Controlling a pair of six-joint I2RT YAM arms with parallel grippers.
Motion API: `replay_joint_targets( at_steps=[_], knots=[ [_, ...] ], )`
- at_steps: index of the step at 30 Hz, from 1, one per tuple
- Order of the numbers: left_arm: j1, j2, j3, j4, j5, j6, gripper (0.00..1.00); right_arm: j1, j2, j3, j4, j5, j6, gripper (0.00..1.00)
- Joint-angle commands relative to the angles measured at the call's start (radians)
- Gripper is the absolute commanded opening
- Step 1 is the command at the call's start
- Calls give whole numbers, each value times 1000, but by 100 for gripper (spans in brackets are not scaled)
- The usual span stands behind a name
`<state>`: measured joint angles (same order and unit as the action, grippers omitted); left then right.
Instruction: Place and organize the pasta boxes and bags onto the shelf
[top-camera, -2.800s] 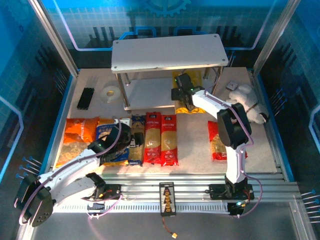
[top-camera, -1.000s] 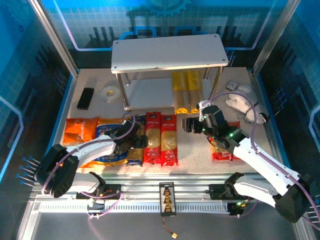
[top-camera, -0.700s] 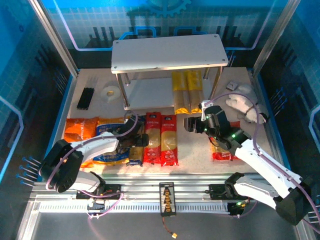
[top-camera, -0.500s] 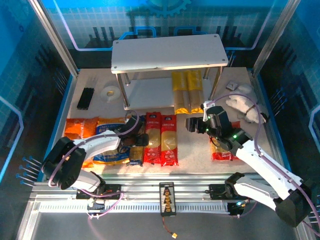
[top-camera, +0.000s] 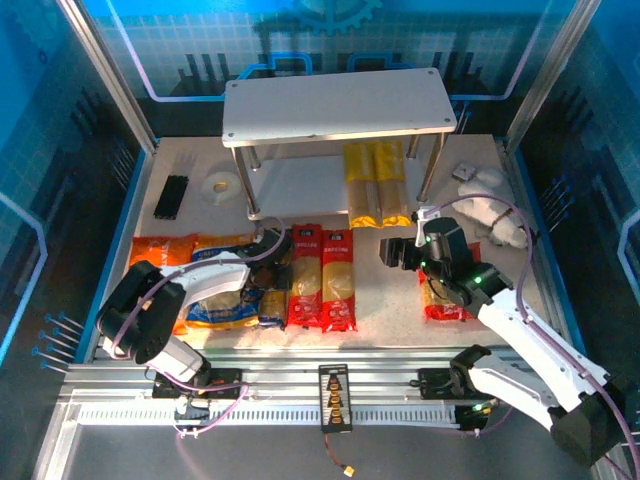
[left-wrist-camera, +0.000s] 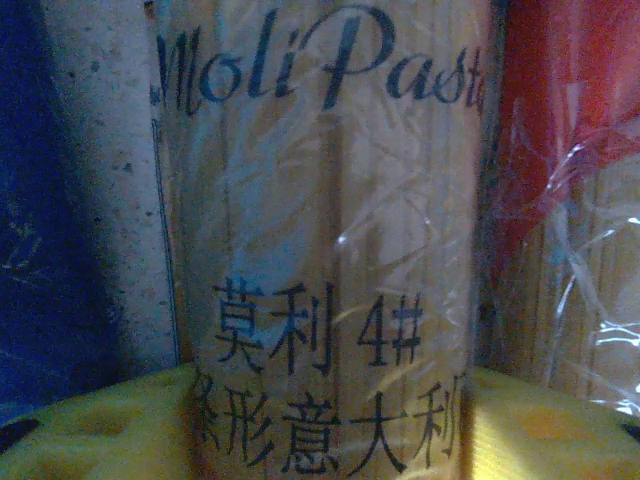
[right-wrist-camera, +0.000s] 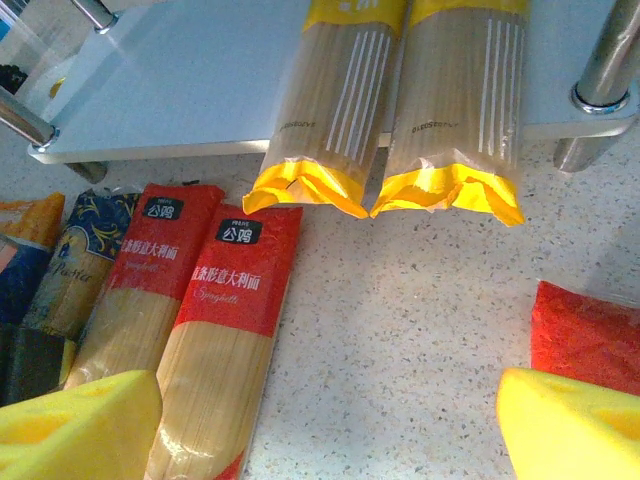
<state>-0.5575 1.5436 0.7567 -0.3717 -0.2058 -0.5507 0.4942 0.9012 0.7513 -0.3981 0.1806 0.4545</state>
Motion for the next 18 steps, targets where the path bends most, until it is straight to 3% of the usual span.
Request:
replay_joint_targets(
  at_steps=[1,5,8,18],
  knots=[
    [1,42,-43,-27,30,-5,54,-17,-29,-13,-13,-16,0,88],
    [1,-1,-44,-48,46,1,44,-21,-42,-16,-18,-16,1,88],
    [-1,-58,-38,-69,60,11,29,-23,-45,-17,-15,-21,6,88],
    [-5,-301,6,-168,55,50,25,-22,-51,-13,-19,-22,18,88]
  ],
)
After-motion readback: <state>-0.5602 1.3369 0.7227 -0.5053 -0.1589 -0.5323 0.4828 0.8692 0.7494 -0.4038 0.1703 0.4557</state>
